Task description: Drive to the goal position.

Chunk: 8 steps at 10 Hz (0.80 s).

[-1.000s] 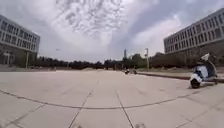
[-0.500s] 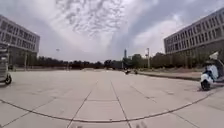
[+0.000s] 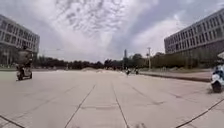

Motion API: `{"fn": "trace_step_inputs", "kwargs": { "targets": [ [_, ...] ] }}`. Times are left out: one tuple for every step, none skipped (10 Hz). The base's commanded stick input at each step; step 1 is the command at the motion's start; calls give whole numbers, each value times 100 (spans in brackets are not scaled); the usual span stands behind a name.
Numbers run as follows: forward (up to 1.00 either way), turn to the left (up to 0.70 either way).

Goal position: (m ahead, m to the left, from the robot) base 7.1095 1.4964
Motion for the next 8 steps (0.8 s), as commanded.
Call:
{"fn": "trace_step_inputs", "kwargs": {
  "targets": [
    [70, 0],
    [70, 0],
    [70, 0],
    [70, 0],
    [70, 0],
    [70, 0],
    [70, 0],
    [70, 0]
  ]
}}
